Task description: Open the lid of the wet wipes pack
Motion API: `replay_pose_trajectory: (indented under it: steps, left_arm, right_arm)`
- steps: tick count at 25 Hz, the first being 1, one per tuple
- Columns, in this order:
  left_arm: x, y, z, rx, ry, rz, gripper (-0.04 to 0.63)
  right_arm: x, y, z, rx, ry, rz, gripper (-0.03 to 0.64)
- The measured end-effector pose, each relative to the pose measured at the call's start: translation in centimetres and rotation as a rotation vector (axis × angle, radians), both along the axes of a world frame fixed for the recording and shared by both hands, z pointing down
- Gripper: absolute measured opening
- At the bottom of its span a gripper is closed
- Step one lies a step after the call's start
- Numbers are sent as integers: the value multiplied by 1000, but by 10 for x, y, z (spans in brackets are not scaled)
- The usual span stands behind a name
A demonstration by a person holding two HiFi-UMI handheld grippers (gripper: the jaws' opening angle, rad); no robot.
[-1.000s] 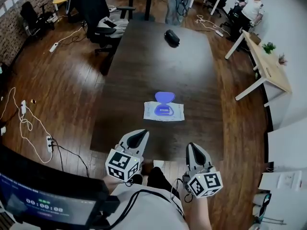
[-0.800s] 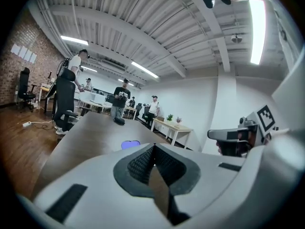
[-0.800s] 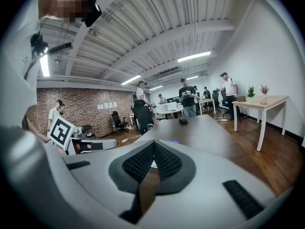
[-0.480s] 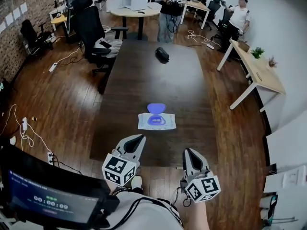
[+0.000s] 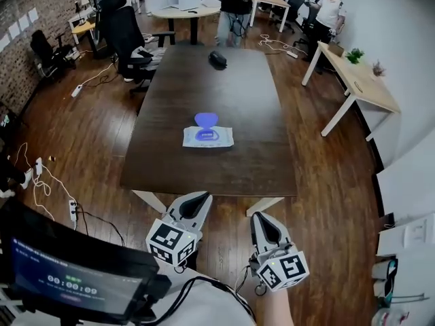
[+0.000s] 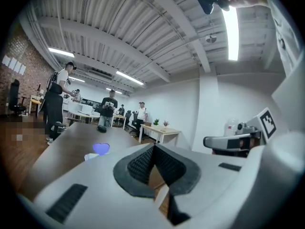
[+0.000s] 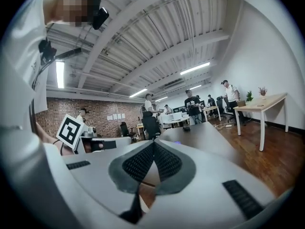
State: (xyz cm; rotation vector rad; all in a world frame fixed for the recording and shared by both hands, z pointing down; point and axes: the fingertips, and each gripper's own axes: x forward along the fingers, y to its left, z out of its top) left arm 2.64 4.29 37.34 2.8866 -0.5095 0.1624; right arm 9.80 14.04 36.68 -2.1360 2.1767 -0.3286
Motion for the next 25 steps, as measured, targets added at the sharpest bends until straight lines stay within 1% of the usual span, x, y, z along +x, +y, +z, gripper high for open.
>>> replay_pose_trajectory:
  steps: [4,6,9,11,13,17,19,22,25]
  left_arm:
    - [-13,87,26,-56,-14,10,0]
    - [-27,121,29,-58,-33,11,0]
    - [-52,153,28,-44,-61,-11,0]
    - [-67,162,21,-35,-59,-38,0]
    - [-78,167,2,-22,-32,-63,0]
    - [-88,166,-58,39,82,-91,0]
    - [-91,161,-77,56,125,-96,0]
    - [-105,153,-83,59,135,-108,0]
    - [-125,144,-84,54,130,-109,0]
  right_arm:
    - [-7,79,17,-16,-44,11,9]
    - [-13,112,23,-10,-80,20,9]
    - [-24,146,29,6,-118,22,9]
    - [-29,159,26,26,-126,19,9]
    - [-34,170,16,52,-124,15,9]
    - [-41,182,-25,121,-87,-1,9]
    - [-44,183,-44,157,-65,-10,9]
    - [-56,181,-55,170,-33,-11,9]
    - [-73,175,-59,147,-15,1,9]
